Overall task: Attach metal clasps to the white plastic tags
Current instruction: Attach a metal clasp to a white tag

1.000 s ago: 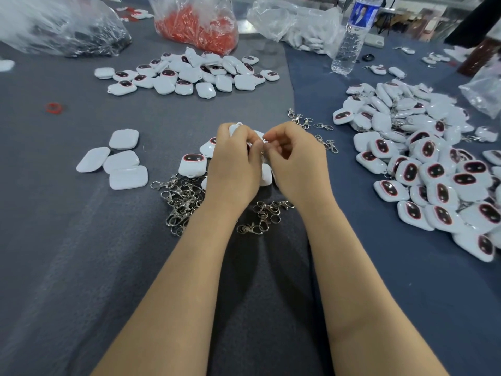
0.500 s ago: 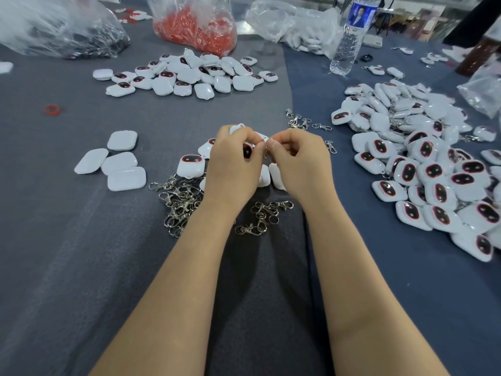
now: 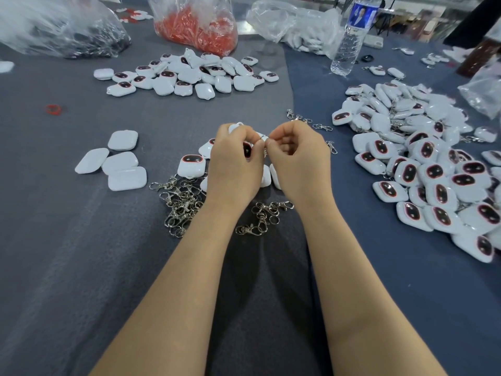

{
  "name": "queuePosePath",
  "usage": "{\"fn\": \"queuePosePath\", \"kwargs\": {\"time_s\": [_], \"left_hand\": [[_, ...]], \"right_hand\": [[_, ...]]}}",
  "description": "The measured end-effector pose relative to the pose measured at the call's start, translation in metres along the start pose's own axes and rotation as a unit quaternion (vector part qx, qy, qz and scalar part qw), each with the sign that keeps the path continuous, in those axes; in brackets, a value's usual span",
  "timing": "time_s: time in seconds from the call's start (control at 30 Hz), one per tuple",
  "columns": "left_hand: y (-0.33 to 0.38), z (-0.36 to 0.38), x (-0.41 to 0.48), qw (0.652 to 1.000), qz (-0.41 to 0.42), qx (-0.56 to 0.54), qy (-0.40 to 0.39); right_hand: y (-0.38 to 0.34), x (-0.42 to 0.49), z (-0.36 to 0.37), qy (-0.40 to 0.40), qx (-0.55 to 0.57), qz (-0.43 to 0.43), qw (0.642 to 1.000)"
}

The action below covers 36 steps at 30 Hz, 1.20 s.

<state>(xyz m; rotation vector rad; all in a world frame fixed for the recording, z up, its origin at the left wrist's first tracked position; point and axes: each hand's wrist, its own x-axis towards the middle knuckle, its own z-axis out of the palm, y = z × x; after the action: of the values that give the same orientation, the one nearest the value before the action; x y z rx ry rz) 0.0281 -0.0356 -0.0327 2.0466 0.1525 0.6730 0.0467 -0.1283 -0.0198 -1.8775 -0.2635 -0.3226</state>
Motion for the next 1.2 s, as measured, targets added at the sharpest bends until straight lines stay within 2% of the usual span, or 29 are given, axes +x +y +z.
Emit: {"fn": "queuePosePath", "kwargs": {"time_s": [0.27, 0.47, 0.6, 0.73, 0.97, 1.2], "left_hand": [[0.001, -0.004, 0.001, 0.999, 0.018, 0.043, -0.018], [0.0, -0.005, 0.001, 1.0, -0.001, 0.017, -0.019], [0.002, -0.009, 0.002, 0.997, -0.01, -0.065, -0.045], [0.003, -0.014, 0.001, 0.978, -0.087, -0.171, -0.087], [0.005, -0.012, -0.002, 0.964, -0.094, -0.197, -0.149], [0.003, -0.011, -0.001, 0.977, -0.064, -0.154, -0.132]], "right_hand": [[0.006, 0.0, 0.001, -0.044, -0.026, -0.021, 0.998], [0.006, -0.003, 0.001, -0.018, -0.042, -0.073, 0.996], [0.007, 0.001, -0.004, 0.007, -0.009, -0.027, 1.0], [0.01, 0.005, -0.009, 0.05, -0.008, 0.019, 0.999], [0.011, 0.006, -0.009, 0.063, -0.041, 0.018, 0.997], [0.011, 0.005, -0.008, 0.056, -0.039, 0.027, 0.997]]}}
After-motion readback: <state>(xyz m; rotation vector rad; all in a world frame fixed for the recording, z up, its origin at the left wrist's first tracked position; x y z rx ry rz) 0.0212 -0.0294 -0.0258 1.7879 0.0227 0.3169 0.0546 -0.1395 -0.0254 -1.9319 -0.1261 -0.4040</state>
